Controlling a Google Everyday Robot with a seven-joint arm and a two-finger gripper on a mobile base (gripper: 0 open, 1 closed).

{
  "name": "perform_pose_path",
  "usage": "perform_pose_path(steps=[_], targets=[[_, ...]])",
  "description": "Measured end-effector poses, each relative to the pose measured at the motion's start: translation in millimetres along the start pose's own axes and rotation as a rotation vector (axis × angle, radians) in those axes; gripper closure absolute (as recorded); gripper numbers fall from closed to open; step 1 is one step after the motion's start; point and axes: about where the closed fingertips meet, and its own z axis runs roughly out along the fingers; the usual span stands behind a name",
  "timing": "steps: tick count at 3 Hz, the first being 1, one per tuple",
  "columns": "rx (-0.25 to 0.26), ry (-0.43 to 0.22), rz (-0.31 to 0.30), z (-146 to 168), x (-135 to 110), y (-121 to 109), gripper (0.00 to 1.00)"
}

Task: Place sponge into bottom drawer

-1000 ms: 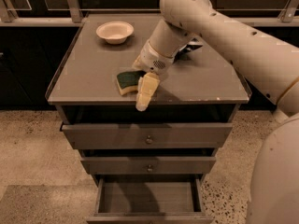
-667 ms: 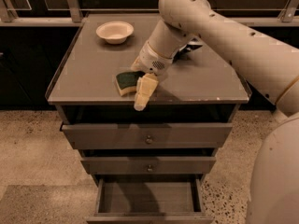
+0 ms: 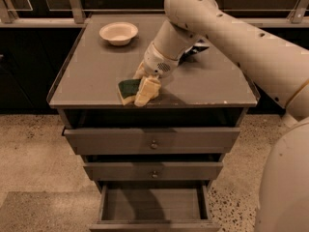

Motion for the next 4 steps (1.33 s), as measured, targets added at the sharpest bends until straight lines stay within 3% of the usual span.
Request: perform_pose_path(steps=[2, 3, 4], targets=[[0.000, 0.000, 0.000, 0, 0, 0, 1.00], [0.000, 0.000, 0.000, -3, -2, 0, 1.00], [0.019, -0.003, 0.044, -16, 7, 23, 1.00]])
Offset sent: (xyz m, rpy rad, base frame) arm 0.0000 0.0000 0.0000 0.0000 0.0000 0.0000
